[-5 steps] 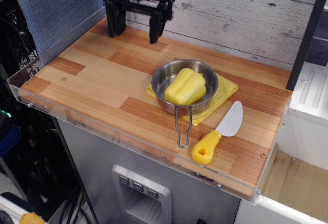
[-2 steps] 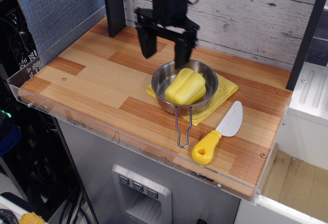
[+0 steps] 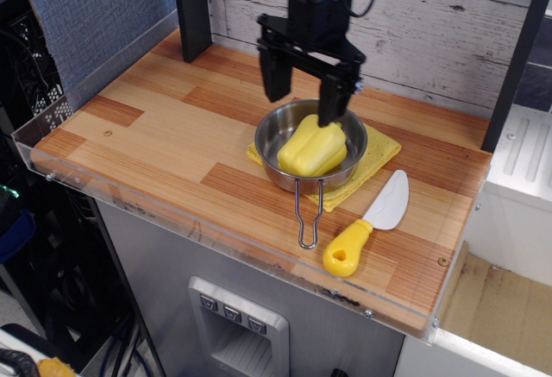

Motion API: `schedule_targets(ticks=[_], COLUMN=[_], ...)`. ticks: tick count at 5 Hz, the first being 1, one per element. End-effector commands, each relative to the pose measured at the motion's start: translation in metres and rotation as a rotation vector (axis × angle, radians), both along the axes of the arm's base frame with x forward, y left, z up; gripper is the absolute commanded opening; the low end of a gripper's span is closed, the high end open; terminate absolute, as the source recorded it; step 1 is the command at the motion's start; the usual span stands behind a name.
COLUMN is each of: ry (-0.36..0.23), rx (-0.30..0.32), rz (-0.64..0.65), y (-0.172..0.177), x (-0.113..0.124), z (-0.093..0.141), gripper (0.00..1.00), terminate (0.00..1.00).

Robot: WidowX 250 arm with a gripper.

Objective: Take the pepper from the pot and move it to the left side of the counter near the wall.

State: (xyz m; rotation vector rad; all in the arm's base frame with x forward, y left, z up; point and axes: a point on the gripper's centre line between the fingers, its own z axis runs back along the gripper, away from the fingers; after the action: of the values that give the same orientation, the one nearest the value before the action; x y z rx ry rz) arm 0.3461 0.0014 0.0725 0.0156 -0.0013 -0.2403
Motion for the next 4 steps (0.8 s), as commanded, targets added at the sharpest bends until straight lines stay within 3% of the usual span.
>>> schedule_targets(ticks=[1,4], ry=[-0.052,0.039], rx=[0.017,0.043], rz=[-0.041,-0.01], y=[-0.012,-0.006], x=[-0.001,-0.003], z=[0.017,-0.003], gripper=[1.0,1.0], terminate=[0.0,0.0])
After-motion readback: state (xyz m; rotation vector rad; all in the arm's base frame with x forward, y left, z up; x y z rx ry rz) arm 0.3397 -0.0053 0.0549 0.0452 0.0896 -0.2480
